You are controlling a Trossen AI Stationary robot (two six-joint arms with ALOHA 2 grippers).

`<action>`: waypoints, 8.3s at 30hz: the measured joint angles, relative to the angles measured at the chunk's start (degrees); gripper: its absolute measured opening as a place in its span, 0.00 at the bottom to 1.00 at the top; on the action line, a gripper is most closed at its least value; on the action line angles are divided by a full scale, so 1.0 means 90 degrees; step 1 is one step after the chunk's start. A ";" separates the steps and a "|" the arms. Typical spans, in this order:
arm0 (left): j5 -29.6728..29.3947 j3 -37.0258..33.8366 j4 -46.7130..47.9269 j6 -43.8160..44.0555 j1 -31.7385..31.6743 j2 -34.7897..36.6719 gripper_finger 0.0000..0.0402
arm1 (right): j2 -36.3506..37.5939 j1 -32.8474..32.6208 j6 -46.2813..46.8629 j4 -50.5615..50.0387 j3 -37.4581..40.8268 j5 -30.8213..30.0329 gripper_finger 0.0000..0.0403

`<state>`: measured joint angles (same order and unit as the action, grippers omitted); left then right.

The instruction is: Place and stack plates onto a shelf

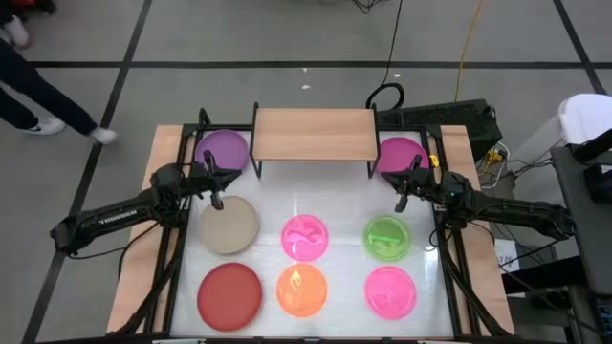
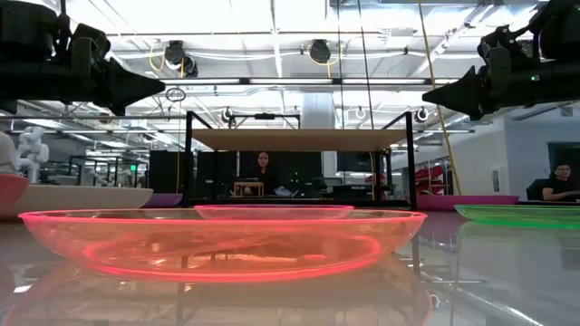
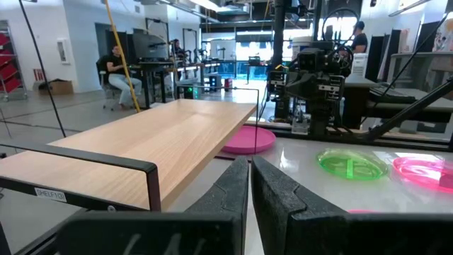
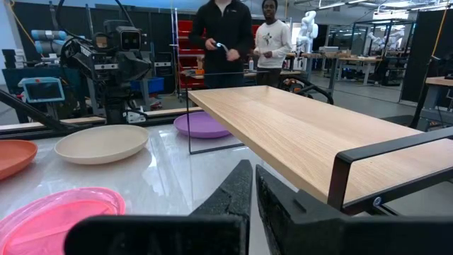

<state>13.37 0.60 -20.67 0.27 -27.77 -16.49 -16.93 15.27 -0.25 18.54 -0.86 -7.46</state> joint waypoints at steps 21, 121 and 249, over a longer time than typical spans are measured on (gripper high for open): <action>0.0000 0.0000 0.0000 -0.0002 -0.0001 0.0000 0.06 | -0.0001 0.0001 0.0000 -0.0001 0.0001 0.0001 0.02; 0.0002 -0.0002 -0.0012 -0.0002 -0.0002 0.0000 0.06 | -0.0972 -0.0990 -0.0617 -0.2218 -0.1877 0.0104 0.02; 0.0002 -0.0001 -0.0015 -0.0002 0.0000 0.0002 0.06 | -0.6799 0.2911 0.0623 -0.0088 -0.4877 0.0146 0.00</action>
<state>13.39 0.58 -20.80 0.25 -27.77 -16.47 -78.13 41.47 5.36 17.75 -44.75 -6.15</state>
